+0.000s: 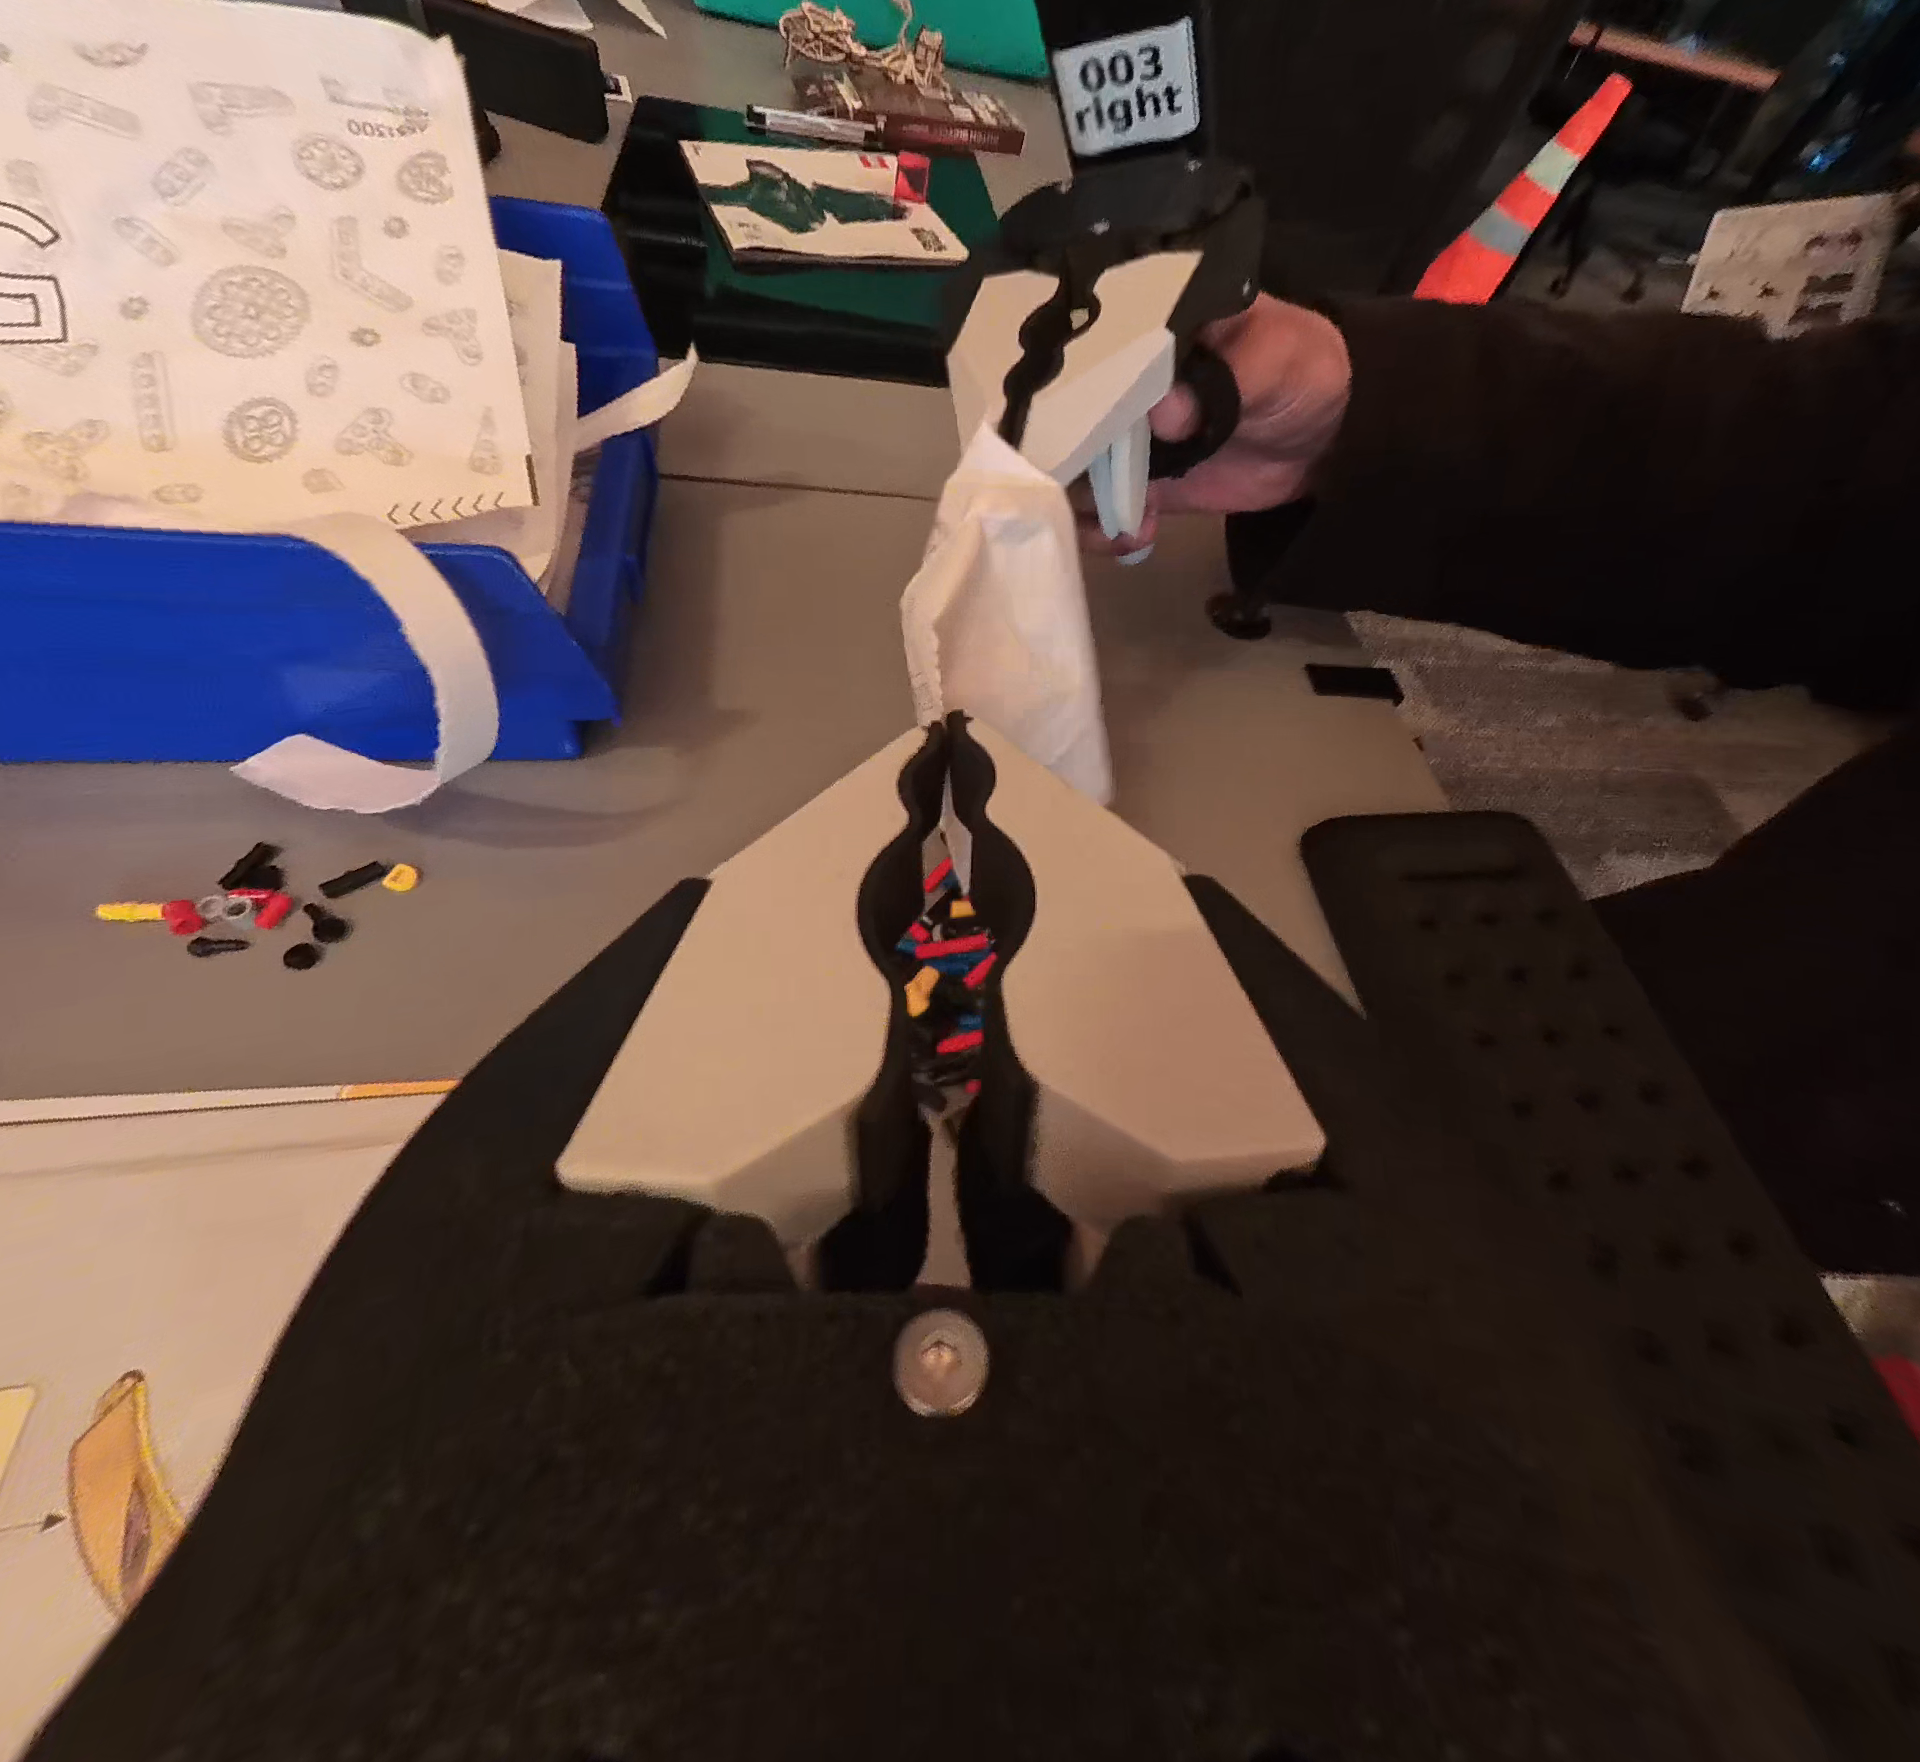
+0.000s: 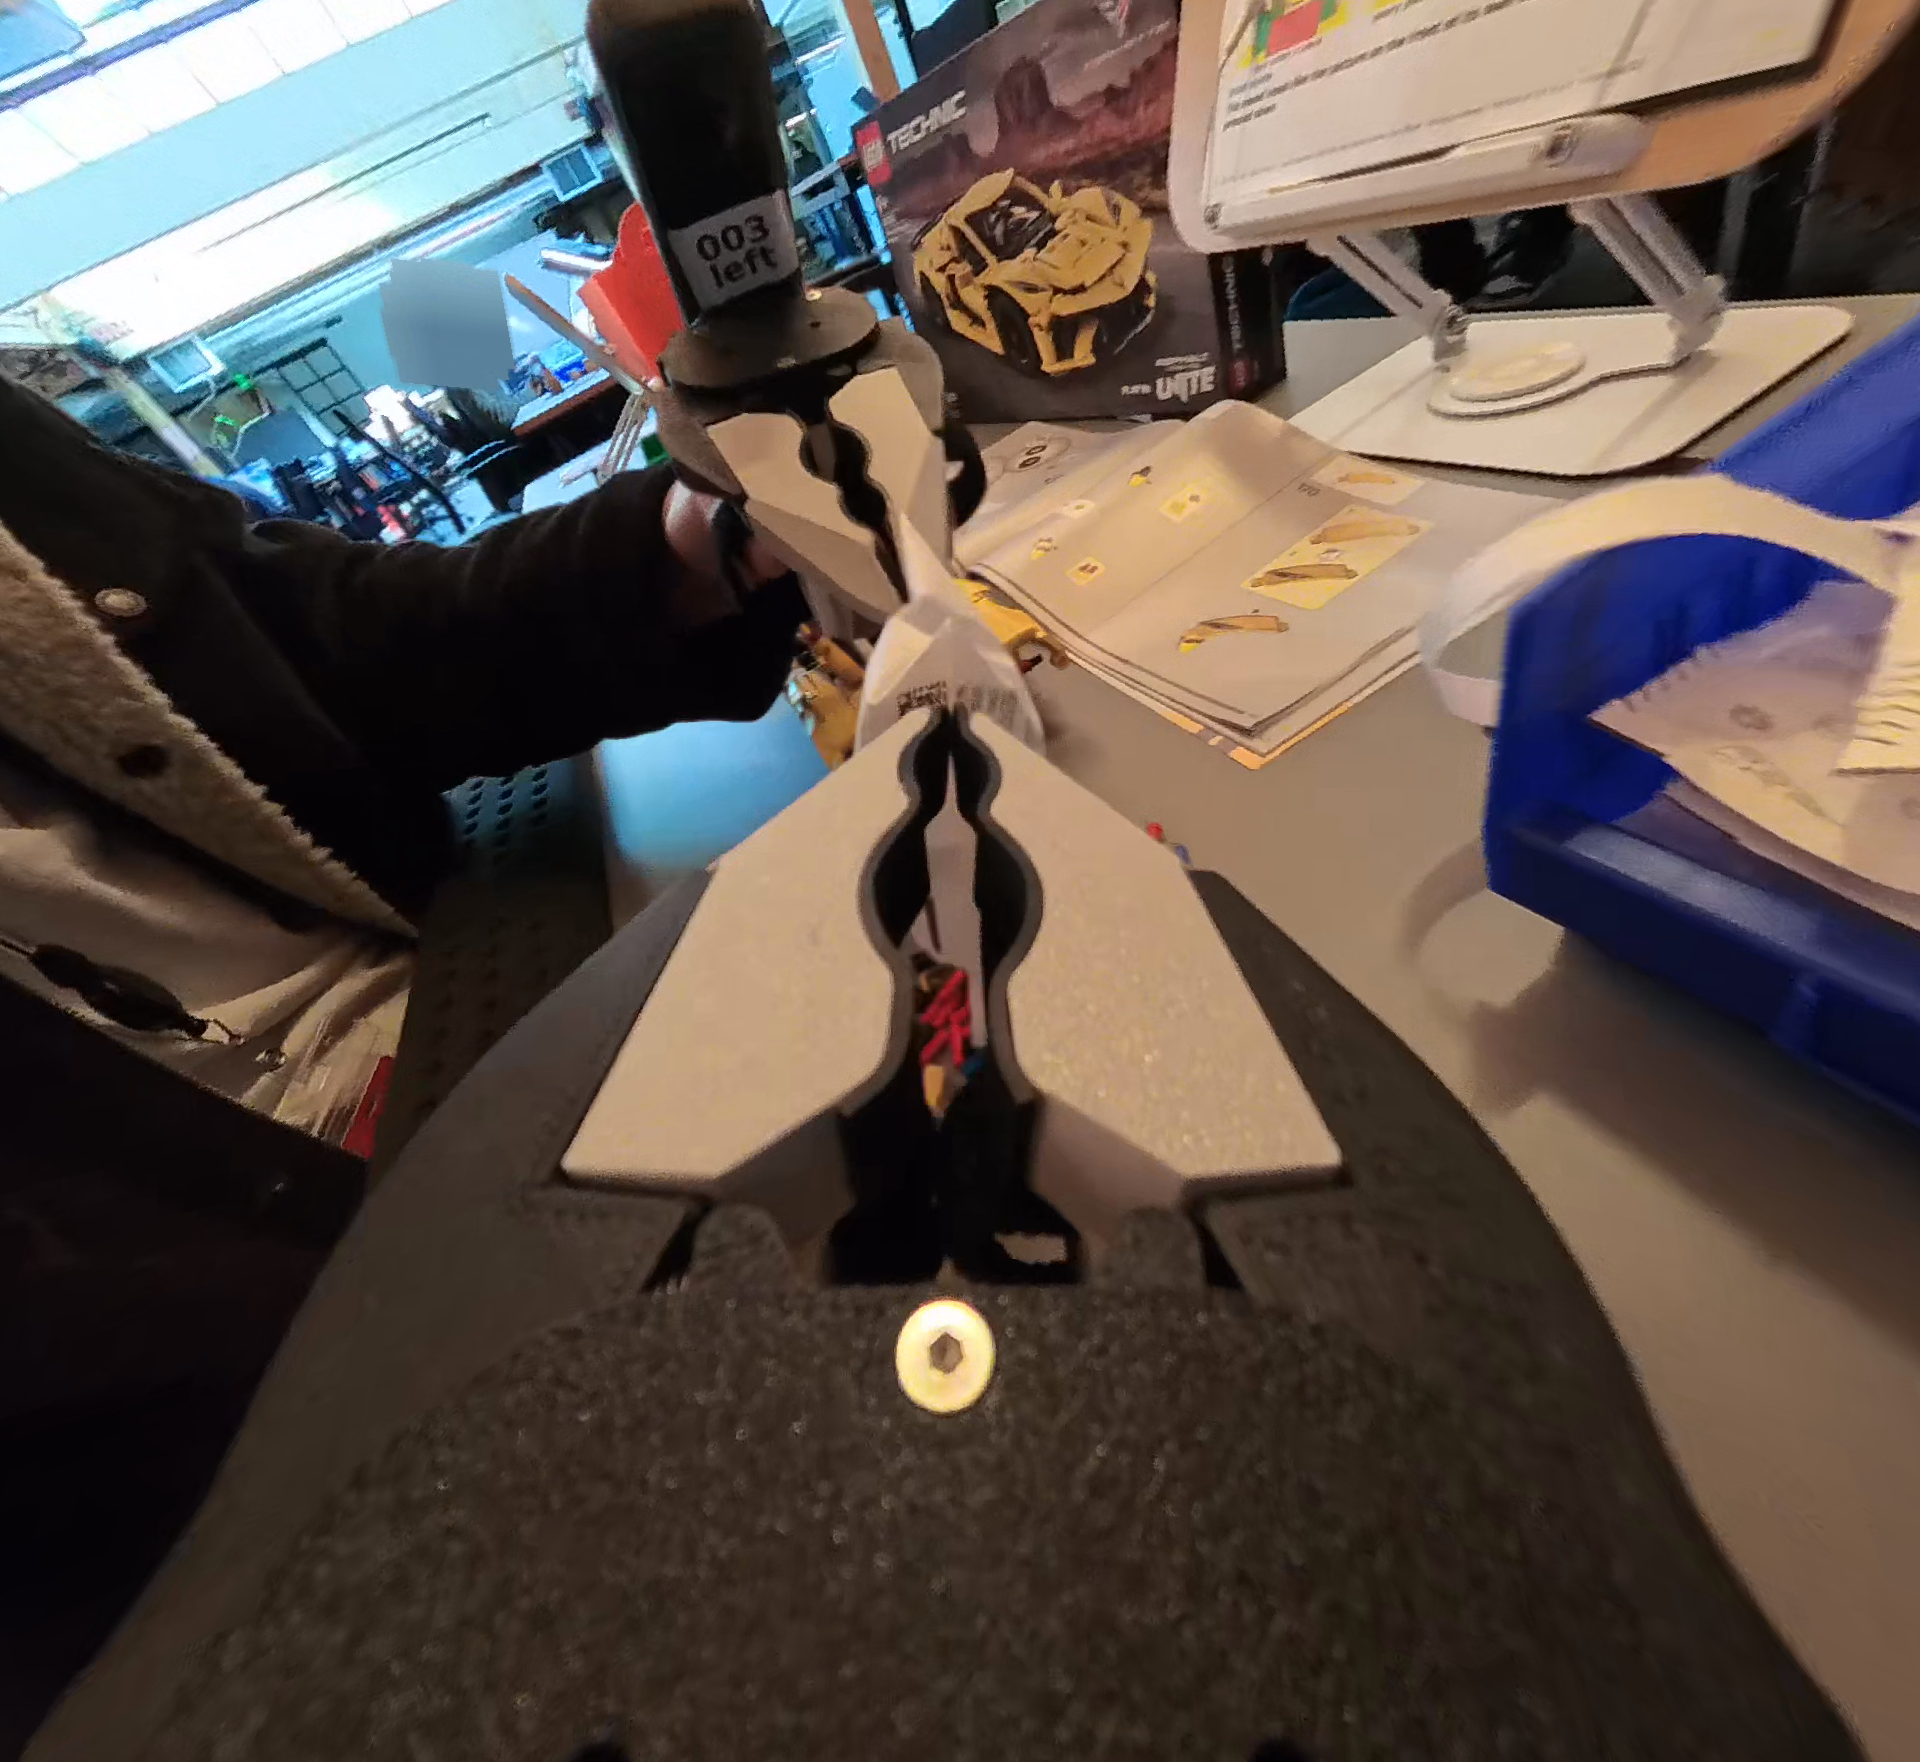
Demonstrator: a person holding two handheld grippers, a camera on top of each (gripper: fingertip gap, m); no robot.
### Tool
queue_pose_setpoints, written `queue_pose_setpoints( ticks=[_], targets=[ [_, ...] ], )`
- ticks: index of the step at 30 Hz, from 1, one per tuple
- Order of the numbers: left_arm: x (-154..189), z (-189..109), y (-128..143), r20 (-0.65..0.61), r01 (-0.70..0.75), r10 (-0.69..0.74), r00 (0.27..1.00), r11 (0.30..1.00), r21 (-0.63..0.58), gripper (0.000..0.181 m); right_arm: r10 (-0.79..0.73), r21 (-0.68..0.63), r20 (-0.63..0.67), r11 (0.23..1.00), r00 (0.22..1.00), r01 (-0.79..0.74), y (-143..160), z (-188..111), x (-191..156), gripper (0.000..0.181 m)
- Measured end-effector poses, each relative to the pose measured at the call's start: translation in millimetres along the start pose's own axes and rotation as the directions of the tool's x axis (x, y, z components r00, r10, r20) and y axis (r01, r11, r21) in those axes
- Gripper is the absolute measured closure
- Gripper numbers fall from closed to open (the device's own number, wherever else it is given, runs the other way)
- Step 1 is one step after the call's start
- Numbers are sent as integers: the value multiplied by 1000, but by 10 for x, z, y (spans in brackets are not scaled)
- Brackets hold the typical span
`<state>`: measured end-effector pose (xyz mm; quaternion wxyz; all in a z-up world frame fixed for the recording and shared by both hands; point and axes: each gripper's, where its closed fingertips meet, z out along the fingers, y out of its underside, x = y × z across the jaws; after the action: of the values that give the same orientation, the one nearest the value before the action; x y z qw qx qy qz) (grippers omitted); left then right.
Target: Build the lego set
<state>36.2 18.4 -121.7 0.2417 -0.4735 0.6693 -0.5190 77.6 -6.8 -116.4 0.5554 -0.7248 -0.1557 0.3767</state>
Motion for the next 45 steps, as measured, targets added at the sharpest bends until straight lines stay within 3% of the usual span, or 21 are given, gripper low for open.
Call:
queue_pose_setpoints(
  ticks=[3, 5, 7, 11, 13, 16, 20, 24, 29, 31, 35, 40, 45],
  targets=[
    [-62, -30, -21, 35, -7, 7, 999, 1000, 5, 181, -38, -9, 5, 999, 999, 38, -53, 38, -91, 181],
    [-43, -169, -104, -26, 50, -48, 998, 996, 68, 181, -27, 1, -11, 1000, 1000, 27, -74, -96, -31, 181],
    [-79, -133, -94, 28, 32, -33, 999, 998, 54, 181, 0, 6, -11, 1000, 1000, 0, -66, -65, -15, 181],
    [67, 38, -98, -17, 39, -38, 999, 998, 56, 181, -18, 42, 22, 999, 1000, 17, -216, 87, -139, 181],
    [29, -63, -124, -29, 80, -78, 997, 993, 92, 181, -18, 30, -3, 999, 1000, 18, -228, 13, -97, 181],
    [-2, -271, -300, -102, 194, -176, 979, 957, 214, 181, 28, 7, -21, 1000, 999, -28, -195, -59, -43, 181],
    [211, -173, -451, -207, 238, -186, 961, 934, 266, 181, 23, 45, 32, 999, 999, -24, -307, 117, -179, 181],
    [51, -352, -449, -172, 270, -227, 958, 916, 296, 181, 43, 89, 41, 995, 998, -47, -429, -15, -194, 181],
    [9, -504, -709, -247, 428, -358, 900, 831, 356, 181, 51, 137, -32, 990, 998, -47, -713, -35, -197, 181],
    [-51, -549, -791, -255, 496, -429, 867, 791, 358, 181, -78, 94, -124, 991, 989, 90, -781, -82, -196, 158],
    [-249, -616, -757, -273, 683, -627, 730, 660, 312, 181, -399, -124, -309, 917, 863, 379, -761, -122, -342, 121],
    [-262, -576, -671, -256, 725, -679, 688, 641, 251, 181, -721, -480, -410, 691, 559, 540, -484, 30, -298, 124],
    [-147, -509, -657, -296, 761, -703, 647, 620, 190, 181, -855, -637, -321, 513, 407, 575, -388, 149, -199, 123]
  ],
)
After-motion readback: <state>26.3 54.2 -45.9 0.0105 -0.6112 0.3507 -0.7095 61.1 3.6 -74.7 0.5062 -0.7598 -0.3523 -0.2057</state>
